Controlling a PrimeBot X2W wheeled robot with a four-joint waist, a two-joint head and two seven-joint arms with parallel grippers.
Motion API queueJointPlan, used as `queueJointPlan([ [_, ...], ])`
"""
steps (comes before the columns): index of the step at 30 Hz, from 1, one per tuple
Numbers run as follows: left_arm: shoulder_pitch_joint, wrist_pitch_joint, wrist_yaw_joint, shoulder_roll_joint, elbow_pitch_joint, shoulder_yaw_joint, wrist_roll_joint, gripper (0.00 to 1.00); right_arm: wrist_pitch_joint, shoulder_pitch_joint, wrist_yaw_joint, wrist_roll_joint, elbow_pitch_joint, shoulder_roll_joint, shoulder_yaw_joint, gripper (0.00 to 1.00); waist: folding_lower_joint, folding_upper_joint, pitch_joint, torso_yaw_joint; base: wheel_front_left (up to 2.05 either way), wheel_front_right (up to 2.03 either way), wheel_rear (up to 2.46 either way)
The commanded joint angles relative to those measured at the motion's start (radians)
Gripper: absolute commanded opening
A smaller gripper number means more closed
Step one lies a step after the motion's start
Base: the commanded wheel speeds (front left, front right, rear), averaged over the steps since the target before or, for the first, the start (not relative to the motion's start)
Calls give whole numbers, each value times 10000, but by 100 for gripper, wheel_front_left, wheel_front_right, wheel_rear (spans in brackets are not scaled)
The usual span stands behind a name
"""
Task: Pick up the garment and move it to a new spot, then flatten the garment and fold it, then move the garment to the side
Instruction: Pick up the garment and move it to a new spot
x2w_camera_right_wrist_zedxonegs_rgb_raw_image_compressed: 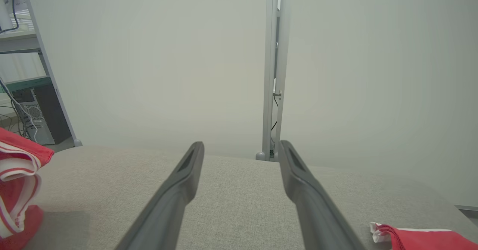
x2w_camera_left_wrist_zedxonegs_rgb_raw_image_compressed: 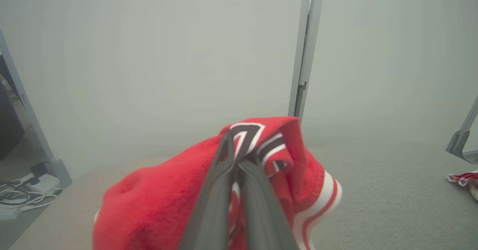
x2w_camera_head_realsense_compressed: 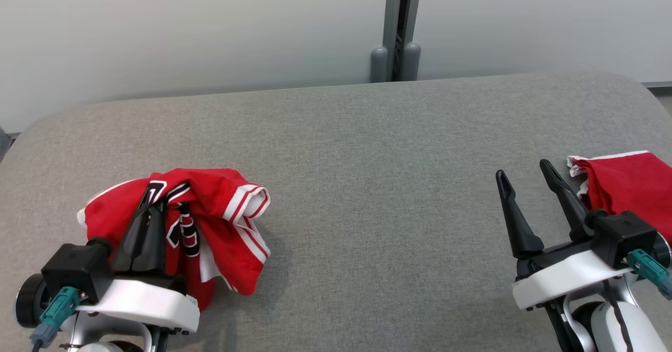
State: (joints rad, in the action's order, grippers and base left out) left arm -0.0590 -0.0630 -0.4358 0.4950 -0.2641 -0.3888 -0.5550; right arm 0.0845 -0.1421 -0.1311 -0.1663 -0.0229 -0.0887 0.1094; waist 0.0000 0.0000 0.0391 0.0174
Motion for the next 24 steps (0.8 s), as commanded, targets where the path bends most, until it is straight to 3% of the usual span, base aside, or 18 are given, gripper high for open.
queueJointPlan([
  [1, -120, -84, 24, -18, -42, 2, 85, 0, 46, 68, 7, 0, 39, -3, -2, 100, 0, 0, -24, -161, 0, 0, 0],
  [10, -1913, 113, 787, -626, 902, -1086, 580, 0, -32, -213, 8, -103, 317, 32, 185, 100, 0, 0, 571, -1274, 0, 0, 0],
  [20, -4122, -169, 2471, -2320, 5004, -2411, 410, 0, 265, -594, 8, -219, 226, 102, 195, 100, 0, 0, 1855, -2099, 0, 0, 0],
  [24, -4484, -302, 2854, -2738, 6262, -2613, 280, 0, 449, -734, 8, -307, 93, 170, 239, 100, 0, 0, 2142, -2282, 0, 0, 0],
])
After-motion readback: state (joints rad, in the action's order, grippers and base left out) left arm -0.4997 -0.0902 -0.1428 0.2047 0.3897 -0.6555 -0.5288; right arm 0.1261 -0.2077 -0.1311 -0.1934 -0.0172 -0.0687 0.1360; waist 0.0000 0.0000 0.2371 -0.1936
